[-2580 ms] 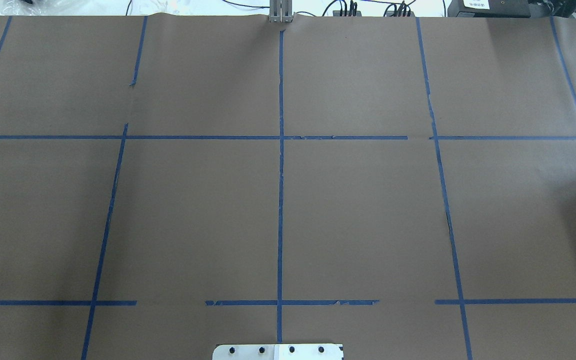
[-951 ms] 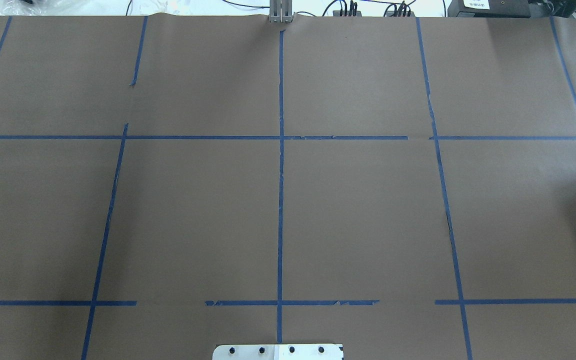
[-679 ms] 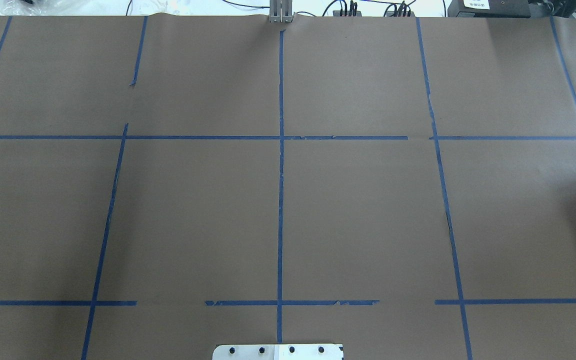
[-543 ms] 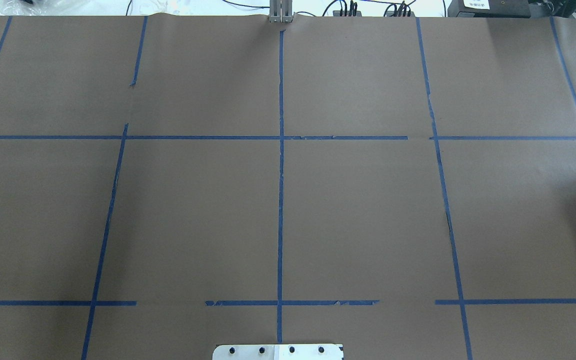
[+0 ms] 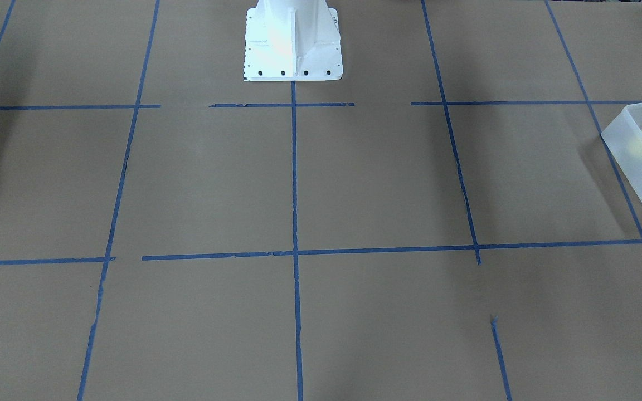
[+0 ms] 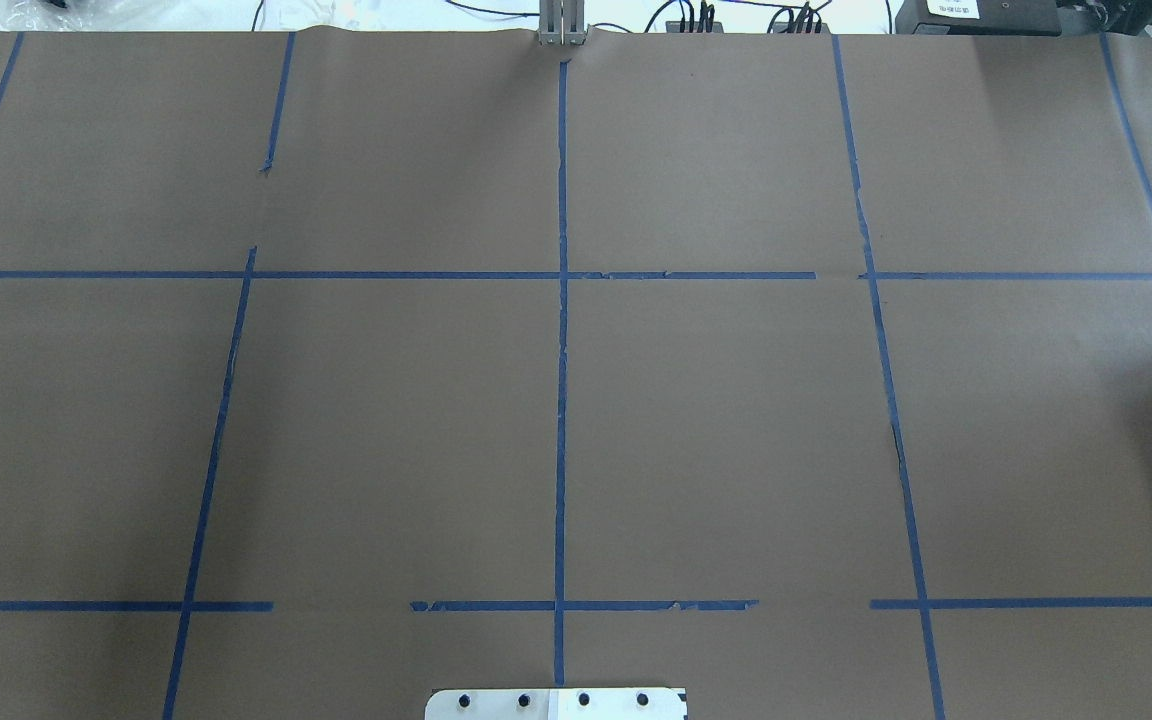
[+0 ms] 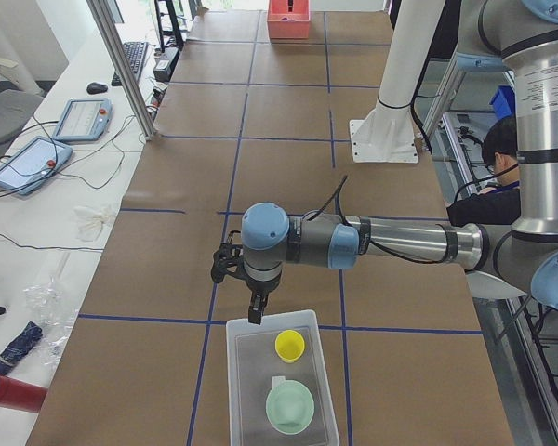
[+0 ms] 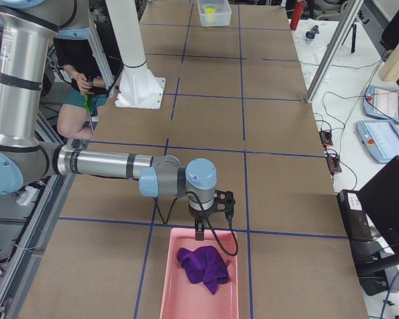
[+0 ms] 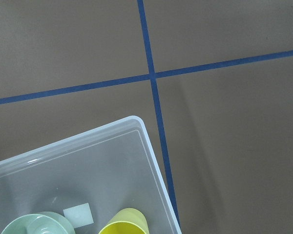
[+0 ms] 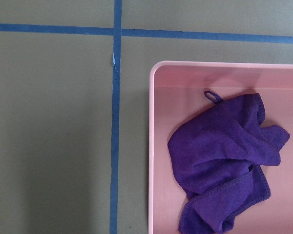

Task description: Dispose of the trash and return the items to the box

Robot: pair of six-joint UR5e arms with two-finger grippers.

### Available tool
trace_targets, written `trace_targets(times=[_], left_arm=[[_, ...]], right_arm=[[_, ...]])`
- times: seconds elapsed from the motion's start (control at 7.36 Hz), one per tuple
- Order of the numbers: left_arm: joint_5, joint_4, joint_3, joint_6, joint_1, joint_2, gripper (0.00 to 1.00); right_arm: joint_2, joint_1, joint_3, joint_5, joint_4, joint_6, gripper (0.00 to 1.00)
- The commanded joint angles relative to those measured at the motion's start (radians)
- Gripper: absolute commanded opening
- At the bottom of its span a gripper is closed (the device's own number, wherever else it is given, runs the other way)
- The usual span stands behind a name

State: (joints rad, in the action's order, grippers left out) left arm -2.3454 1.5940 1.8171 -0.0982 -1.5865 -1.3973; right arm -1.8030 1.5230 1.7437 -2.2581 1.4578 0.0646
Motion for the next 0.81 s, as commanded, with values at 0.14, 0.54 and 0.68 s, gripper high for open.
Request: trace_targets(times=[0.14,0.54,0.68], left_arm=[[0.000,0.000,0.001,0.000,0.000,0.004,1.00],[0.000,0.001,0.004,0.000,0.000,0.003,1.00],[0.000,0.001,0.004,0.000,0.000,0.003,1.00]], right_arm=[[0.001,-0.004,0.000,0.000,-0.001,0.001,1.00],[0.001,-0.003,0.000,0.000,-0.022,0.001,1.00],[-0.001,-0.003,0.000,0.002,-0.022,0.001,1.00]])
